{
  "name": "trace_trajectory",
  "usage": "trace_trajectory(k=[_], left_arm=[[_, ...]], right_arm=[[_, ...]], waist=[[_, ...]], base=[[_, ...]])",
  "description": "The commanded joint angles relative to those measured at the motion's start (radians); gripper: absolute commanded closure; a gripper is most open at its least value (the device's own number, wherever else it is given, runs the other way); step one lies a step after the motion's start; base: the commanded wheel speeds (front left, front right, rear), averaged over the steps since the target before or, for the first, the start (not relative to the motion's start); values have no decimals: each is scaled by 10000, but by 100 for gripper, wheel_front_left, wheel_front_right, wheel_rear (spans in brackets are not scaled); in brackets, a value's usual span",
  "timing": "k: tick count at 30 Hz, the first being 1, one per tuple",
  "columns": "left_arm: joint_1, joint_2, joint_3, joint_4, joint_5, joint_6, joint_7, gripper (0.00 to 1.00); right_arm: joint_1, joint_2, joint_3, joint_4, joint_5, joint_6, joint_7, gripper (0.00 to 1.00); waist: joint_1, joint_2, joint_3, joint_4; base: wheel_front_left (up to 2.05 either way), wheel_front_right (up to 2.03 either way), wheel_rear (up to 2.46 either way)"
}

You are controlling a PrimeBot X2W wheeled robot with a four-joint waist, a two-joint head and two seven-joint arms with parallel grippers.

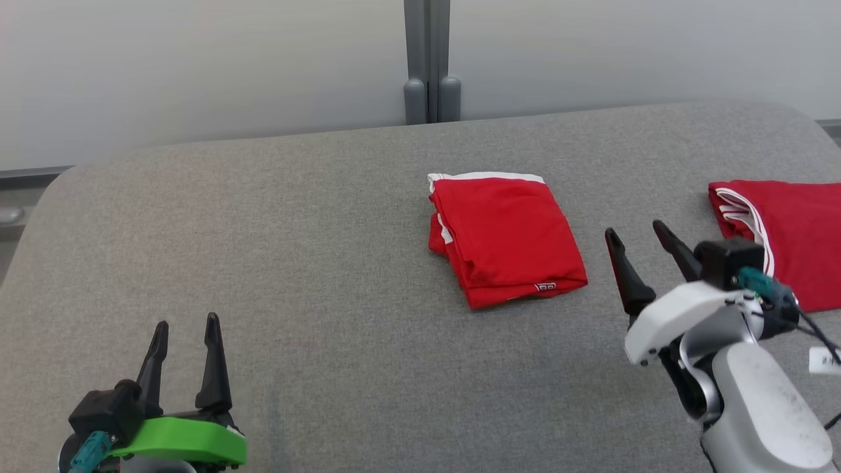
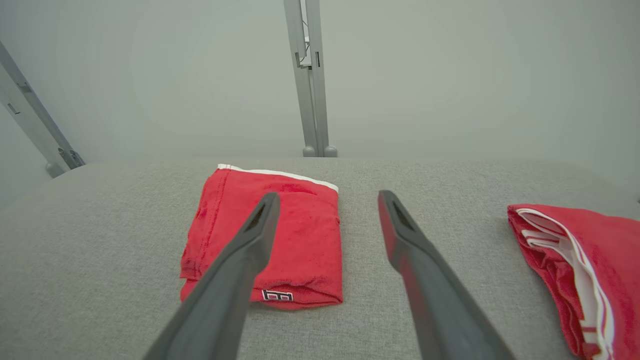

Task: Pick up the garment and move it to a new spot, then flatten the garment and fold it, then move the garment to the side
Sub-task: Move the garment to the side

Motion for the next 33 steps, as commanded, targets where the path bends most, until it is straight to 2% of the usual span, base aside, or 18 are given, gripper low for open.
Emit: trace_trajectory(k=[1,4,8,12,20,25,30,31,32,33], left_arm=[[-282,6,-23,-59,56,-21,0,0],[-436,-15,-102,-163,58,-21,0,0],[-733,-65,-220,-306,33,-21,0,0],[-1095,-114,-440,-352,-39,-20,-1,0],[-1528,-187,-661,-416,-125,-20,0,0],[-1623,-217,-679,-438,-129,-20,0,0],[-1727,-244,-724,-434,-142,-20,0,0],[-1738,-250,-705,-436,-140,-20,0,0],[-1744,-257,-679,-438,-135,-20,0,0],[-1739,-261,-668,-443,-120,-20,0,0]], right_arm=[[-503,-125,37,110,192,-6,451,0],[-1403,-250,107,502,603,-6,1633,0],[-2876,-196,-84,1515,1715,-6,3397,0],[-3971,-383,-272,2966,1834,-5,4356,0],[-5238,-600,-672,5269,1064,-5,4932,0],[-5622,-638,-786,6246,751,-6,4889,0],[-5691,-344,-826,7120,960,-3,5129,0],[-5657,-301,-691,7252,956,-2,5283,7],[-5658,-297,-518,7312,957,-2,5405,67],[-5675,-353,-369,7302,918,-2,5428,95]], waist=[[0,0,230,65],[0,0,573,228],[0,0,1128,549],[0,0,1649,1060],[0,0,2313,1904],[0,0,2542,2106],[0,0,2664,2192],[0,0,2674,2175],[0,0,2679,2138],[0,0,2665,2092]], base=[[0,0,0],[0,0,0],[0,0,0],[0,0,0],[0,0,0],[0,0,0],[0,0,0],[0,0,0],[0,0,0],[0,0,0]])
